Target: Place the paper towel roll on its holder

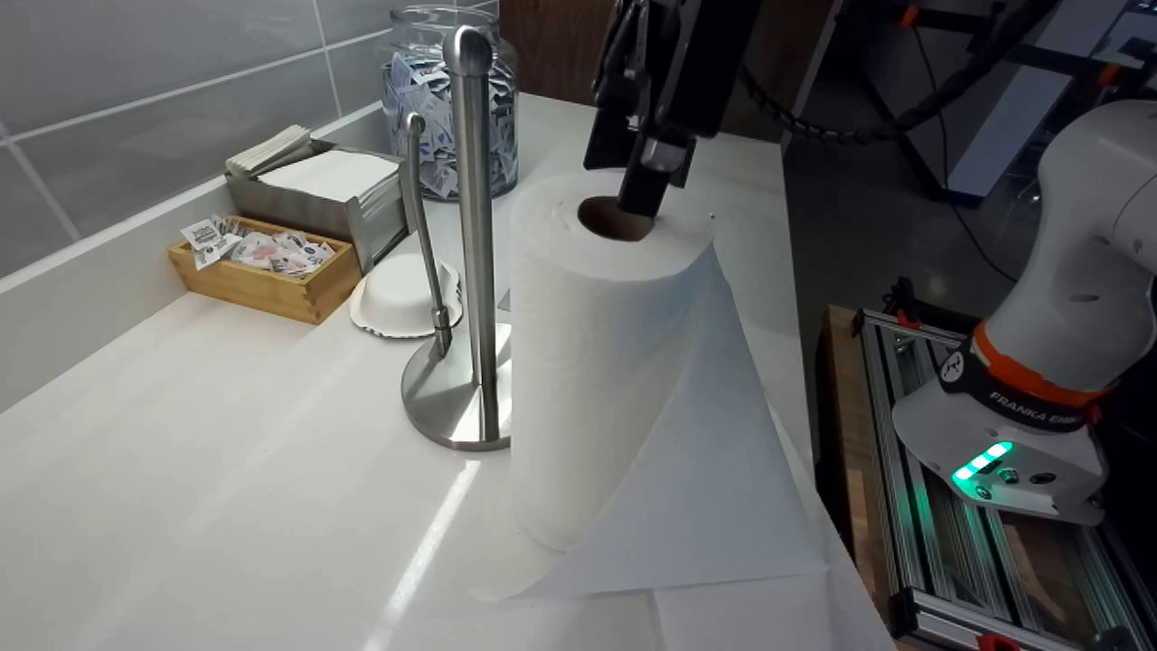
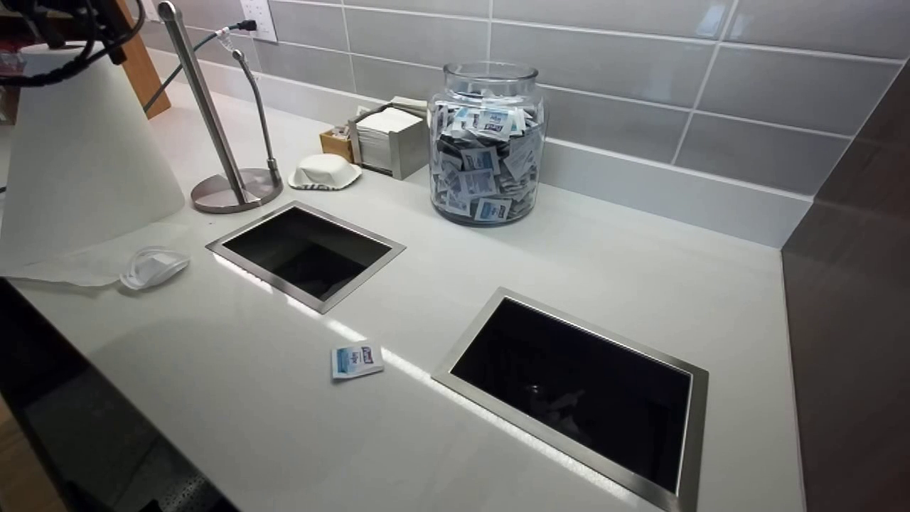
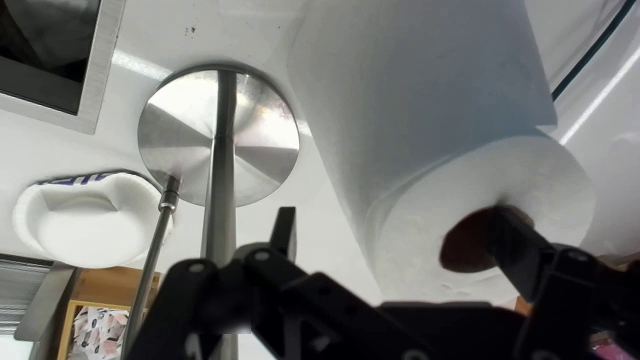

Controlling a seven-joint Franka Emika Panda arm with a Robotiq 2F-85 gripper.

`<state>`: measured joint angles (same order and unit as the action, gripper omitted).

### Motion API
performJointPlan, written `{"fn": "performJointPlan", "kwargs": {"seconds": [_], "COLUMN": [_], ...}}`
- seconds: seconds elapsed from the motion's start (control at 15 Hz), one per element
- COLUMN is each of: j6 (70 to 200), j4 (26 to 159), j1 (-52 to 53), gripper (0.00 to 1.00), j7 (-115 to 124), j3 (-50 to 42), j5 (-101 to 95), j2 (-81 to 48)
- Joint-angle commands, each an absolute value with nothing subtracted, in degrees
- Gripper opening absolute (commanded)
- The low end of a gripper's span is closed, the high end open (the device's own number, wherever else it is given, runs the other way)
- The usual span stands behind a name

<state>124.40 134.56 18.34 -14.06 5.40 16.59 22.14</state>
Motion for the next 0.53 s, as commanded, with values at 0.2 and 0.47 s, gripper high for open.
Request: {"fn": "performJointPlan", "kwargs": {"seconds": [0.2,0.47], "j6": [126.38,126.68], "j4": [133.53,133.25], "j1": [17.64,17.61], "gripper": [0.89,0.61], "j7": [-15.16,-15.32], "j3": [6.23,6.23], "j5": [17.39,17.41], "j2": [20.2,19.58]}}
